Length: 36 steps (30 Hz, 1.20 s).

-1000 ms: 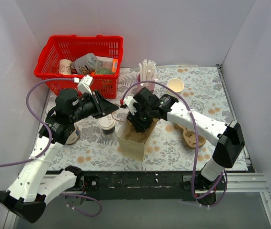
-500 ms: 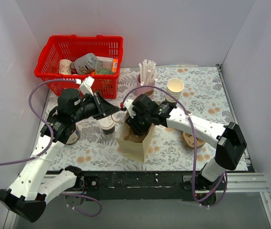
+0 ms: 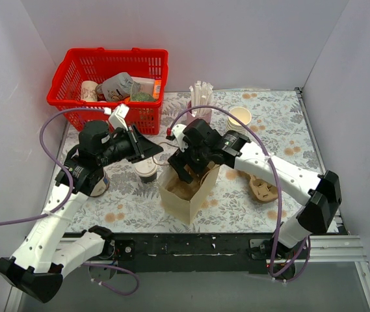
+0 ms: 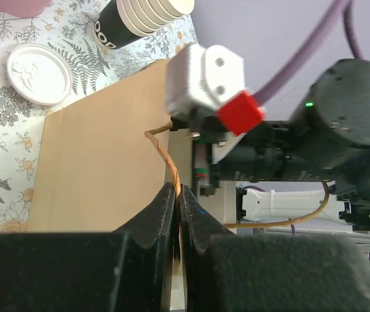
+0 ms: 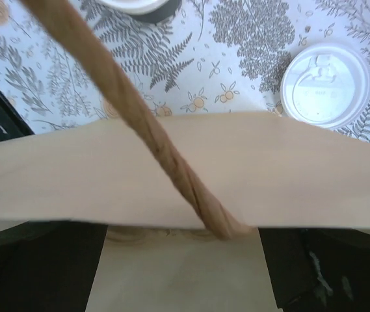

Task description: Pack the takeout coffee

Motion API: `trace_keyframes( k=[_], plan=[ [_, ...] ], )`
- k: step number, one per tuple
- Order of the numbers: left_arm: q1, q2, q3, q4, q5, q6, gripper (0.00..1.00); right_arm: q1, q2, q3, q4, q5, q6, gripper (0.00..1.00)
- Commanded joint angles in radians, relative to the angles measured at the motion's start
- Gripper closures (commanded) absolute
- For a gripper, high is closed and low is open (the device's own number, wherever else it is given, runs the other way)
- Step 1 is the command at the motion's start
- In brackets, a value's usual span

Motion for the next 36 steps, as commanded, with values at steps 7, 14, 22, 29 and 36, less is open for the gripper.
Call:
trace_keyframes(
  k=[7, 14, 22, 29, 36],
  plan=[
    [0.000, 0.006, 0.007, -0.010, 0.026, 0.003, 1.00, 0.003, -0.095, 0.075, 0.008, -0.013, 0.087, 0.02],
    [-0.004, -0.018, -0.007, 0.020, 0.069, 0.010, 1.00, 0.003, -0.203, 0.049, 0.123, -0.007, 0.100, 0.04],
    [-0.006, -0.061, -0.018, 0.080, 0.169, 0.037, 1.00, 0.002, -0.299, -0.014, 0.133, -0.165, 0.081, 0.02],
    [-0.007, -0.063, -0.007, 0.140, 0.270, 0.066, 1.00, 0.002, -0.326, -0.066, 0.105, -0.170, 0.064, 0.09],
    [-0.007, -0.063, 0.008, 0.194, 0.317, 0.077, 1.00, 0.003, -0.412, -0.184, 0.064, -0.138, 0.046, 0.10]
  ],
)
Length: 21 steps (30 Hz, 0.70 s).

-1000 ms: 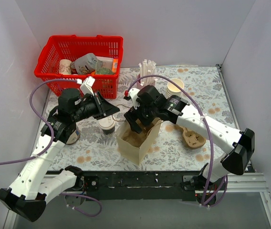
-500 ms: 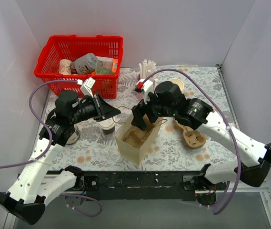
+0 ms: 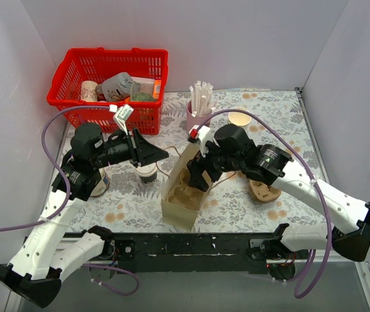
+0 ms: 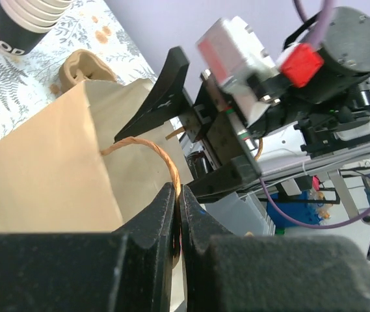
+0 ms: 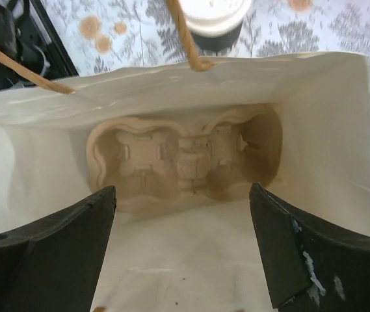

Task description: Pack the takeout coffee

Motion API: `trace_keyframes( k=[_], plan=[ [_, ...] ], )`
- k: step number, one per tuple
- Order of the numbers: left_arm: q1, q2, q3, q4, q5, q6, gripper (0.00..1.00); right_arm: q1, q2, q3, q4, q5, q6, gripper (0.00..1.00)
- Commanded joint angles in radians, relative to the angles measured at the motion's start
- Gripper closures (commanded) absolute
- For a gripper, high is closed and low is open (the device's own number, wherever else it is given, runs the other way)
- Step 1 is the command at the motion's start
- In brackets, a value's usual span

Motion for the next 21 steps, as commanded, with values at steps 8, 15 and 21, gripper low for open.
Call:
trace_keyframes(
  k=[8, 15, 21],
  plan=[
    [-0.009, 0.007, 0.015, 0.167, 0.201, 0.056, 1.00, 0.002, -0.255, -0.150, -0.017, -0.003, -0.005, 0.10],
    [-0.032, 0.030, 0.035, 0.201, 0.175, 0.046, 1.00, 0.002, -0.288, -0.144, 0.028, 0.032, -0.028, 0.09],
    [-0.038, 0.051, 0.015, 0.188, 0.105, -0.019, 1.00, 0.002, -0.245, -0.023, 0.037, 0.245, 0.080, 0.05]
  ],
)
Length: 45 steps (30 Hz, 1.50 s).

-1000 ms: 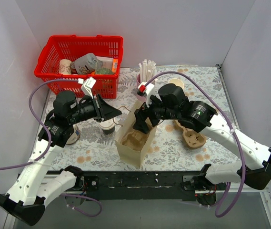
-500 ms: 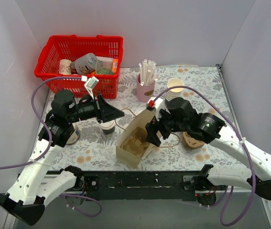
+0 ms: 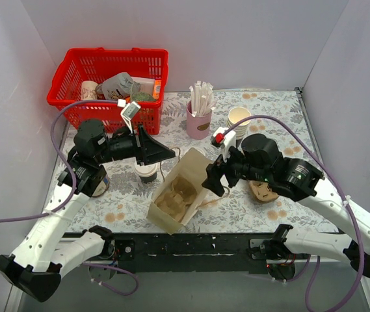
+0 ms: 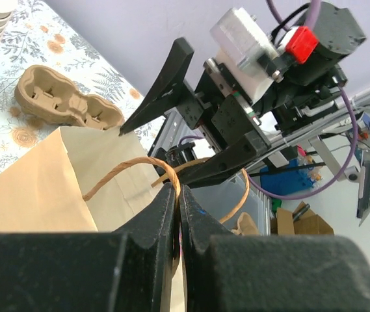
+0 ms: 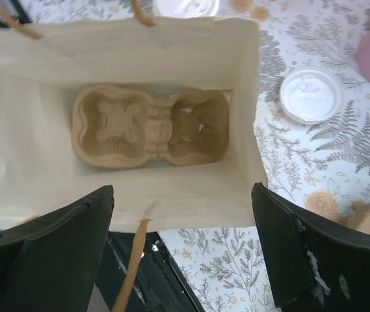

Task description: Pack the takeout coffee

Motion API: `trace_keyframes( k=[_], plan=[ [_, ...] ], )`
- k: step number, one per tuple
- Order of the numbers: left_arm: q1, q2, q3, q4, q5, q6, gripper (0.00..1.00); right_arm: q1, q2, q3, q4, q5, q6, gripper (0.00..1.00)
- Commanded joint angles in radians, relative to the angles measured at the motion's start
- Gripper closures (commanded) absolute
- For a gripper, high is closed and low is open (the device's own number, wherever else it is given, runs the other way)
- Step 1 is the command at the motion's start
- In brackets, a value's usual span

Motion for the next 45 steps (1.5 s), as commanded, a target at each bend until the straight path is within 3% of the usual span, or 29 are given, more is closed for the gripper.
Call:
trace_keyframes(
  k=[1, 5, 12, 22, 30, 39, 44, 45],
  plan=[
    [-0.006, 0.007, 0.011, 0.009, -0.062, -0.041, 1.00, 0.002, 0.025, 0.152, 0.043, 0.271, 0.111, 0.04],
    [-0.012, 0.008, -0.006, -0.003, -0.061, -0.044, 1.00, 0.002, 0.036, 0.240, 0.057, 0.370, 0.186, 0.03],
    [-0.018, -0.006, -0.029, -0.008, -0.061, -0.044, 1.00, 0.000, 0.098, 0.306, -0.018, 0.472, 0.127, 0.02],
    [-0.018, 0.028, 0.000, -0.046, -0.067, -0.013, 1.00, -0.073, 0.370, 0.410, -0.105, 0.293, -0.028, 0.02],
    [-0.018, 0.043, 0.012, -0.073, -0.098, -0.013, 1.00, -0.119, 0.402, 0.308, -0.128, 0.117, -0.021, 0.09],
    [-0.018, 0.042, 0.029, -0.078, -0.098, -0.010, 1.00, -0.138, 0.428, 0.274, -0.098, 0.137, -0.008, 0.26],
    [-0.019, 0.028, 0.043, -0.113, -0.148, -0.010, 1.00, -0.139, 0.422, 0.295, -0.105, 0.205, 0.016, 0.66],
    [-0.018, 0.031, 0.049, -0.119, -0.159, -0.010, 0.94, -0.139, 0.418, 0.297, -0.107, 0.211, 0.019, 0.71]
  ],
)
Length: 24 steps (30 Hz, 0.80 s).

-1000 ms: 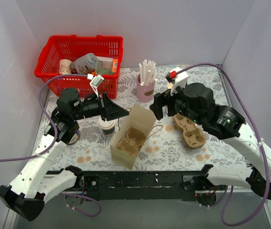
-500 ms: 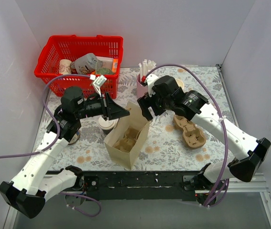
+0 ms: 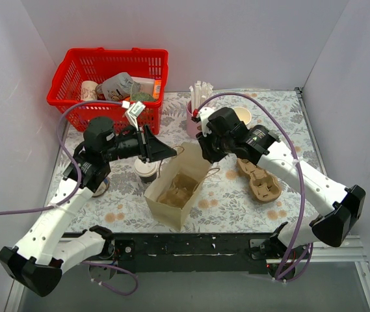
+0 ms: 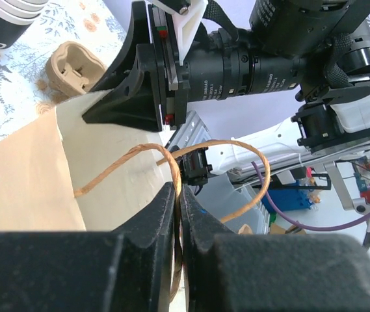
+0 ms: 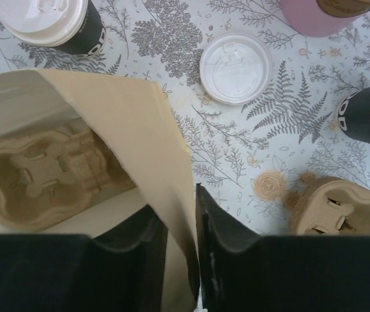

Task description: Pack the takeout coffee

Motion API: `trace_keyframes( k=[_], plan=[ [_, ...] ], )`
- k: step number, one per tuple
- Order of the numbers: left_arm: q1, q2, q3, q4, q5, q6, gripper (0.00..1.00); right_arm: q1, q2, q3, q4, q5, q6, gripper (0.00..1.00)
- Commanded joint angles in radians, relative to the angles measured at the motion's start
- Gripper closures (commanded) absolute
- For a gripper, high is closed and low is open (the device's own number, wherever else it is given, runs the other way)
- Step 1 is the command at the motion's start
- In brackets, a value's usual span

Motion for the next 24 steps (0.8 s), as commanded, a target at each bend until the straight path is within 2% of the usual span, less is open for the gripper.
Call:
trace_keyframes(
  k=[1, 2, 3, 5, 6, 9, 10, 11, 14, 17, 20, 24],
  plan=[
    [-0.003, -0.023, 0.063, -0.049, -0.054, 0.016, 0.87, -0.005, -0.026, 0.025, 0.003, 0.061, 0.028, 0.77],
    [-0.003, -0.021, 0.070, -0.055, -0.055, 0.014, 0.79, -0.005, -0.032, 0.025, 0.000, 0.065, 0.037, 0.80],
    [-0.003, -0.018, 0.076, -0.059, -0.061, 0.017, 0.66, -0.005, -0.041, 0.022, -0.003, 0.071, 0.046, 0.85],
    [-0.003, -0.012, 0.104, -0.093, -0.109, 0.020, 0.55, -0.005, -0.067, 0.029, -0.029, 0.105, 0.083, 0.88],
    [-0.003, -0.007, 0.119, -0.117, -0.142, 0.032, 0.38, -0.005, -0.084, 0.048, -0.043, 0.119, 0.100, 0.97],
    [-0.003, 0.031, 0.197, -0.242, -0.265, 0.060, 0.21, -0.006, -0.104, 0.084, -0.127, 0.191, 0.189, 0.99],
    [-0.003, 0.051, 0.211, -0.292, -0.315, 0.063, 0.07, -0.006, -0.102, 0.124, -0.162, 0.205, 0.236, 0.99],
    [-0.003, 0.054, 0.225, -0.311, -0.334, 0.065, 0.02, -0.008, -0.098, 0.143, -0.227, 0.213, 0.260, 0.99],
    [-0.003, 0.062, 0.219, -0.337, -0.365, 0.059, 0.02, -0.020, -0.070, 0.236, -0.325, 0.216, 0.344, 0.99],
    [-0.003, 0.047, 0.204, -0.337, -0.379, 0.049, 0.02, -0.032, -0.004, 0.380, -0.501, 0.234, 0.413, 0.99],
    [-0.003, 0.030, 0.178, -0.334, -0.400, 0.042, 0.02, -0.058, 0.013, 0.385, -0.511, 0.159, 0.410, 0.99],
    [-0.003, 0.016, 0.158, -0.346, -0.437, 0.037, 0.02, -0.071, 0.051, 0.327, -0.508, 0.211, 0.415, 0.99]
  ],
)
